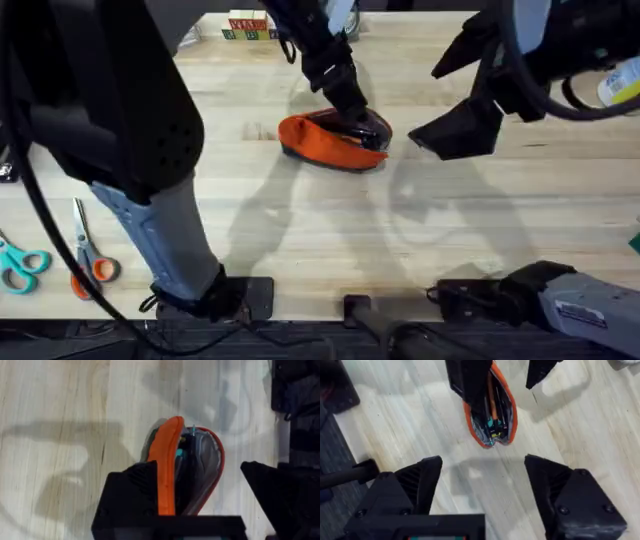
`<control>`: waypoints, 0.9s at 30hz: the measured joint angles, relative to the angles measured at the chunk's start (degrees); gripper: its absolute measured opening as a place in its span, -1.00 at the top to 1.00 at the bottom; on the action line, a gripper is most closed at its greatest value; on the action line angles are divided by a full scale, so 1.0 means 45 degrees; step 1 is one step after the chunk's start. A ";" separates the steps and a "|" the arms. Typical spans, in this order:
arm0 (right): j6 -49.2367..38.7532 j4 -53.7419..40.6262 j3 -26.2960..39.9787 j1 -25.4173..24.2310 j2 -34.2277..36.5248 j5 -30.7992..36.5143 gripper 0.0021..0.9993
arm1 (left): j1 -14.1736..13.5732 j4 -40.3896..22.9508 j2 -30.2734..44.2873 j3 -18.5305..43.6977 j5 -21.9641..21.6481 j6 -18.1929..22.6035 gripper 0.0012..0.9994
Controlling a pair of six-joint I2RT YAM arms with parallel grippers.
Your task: Unzip the bag, pick up the pens from the table one at a time and place them inside, then zip the bag closed.
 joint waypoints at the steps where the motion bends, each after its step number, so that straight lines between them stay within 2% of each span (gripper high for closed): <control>1: 0.0000 0.0000 0.0000 0.0000 -0.0001 0.0000 -1.00 | 0.0000 0.0127 0.0000 0.0000 -0.0087 -0.0304 -0.99; 7: 0.0000 0.0000 0.0000 0.0000 -0.0001 0.0000 -1.00 | 0.0000 0.0889 0.0000 0.0032 -0.1564 -0.2563 -0.99; 14: 0.0000 0.0000 0.0000 0.0000 0.0004 0.0000 -1.00 | 0.0015 0.0915 -0.0148 0.0960 -0.2927 -0.4439 -0.99; 23: 0.0000 0.0000 0.0000 0.0000 0.0002 0.0000 -1.00 | 0.0024 0.0874 -0.2247 0.1281 -0.4362 -0.6301 -0.99; 27: 0.0000 0.0000 0.0000 0.0000 -0.0001 0.0000 -1.00 | 0.0024 0.0728 -0.2931 0.1311 -0.4827 -0.6671 -0.99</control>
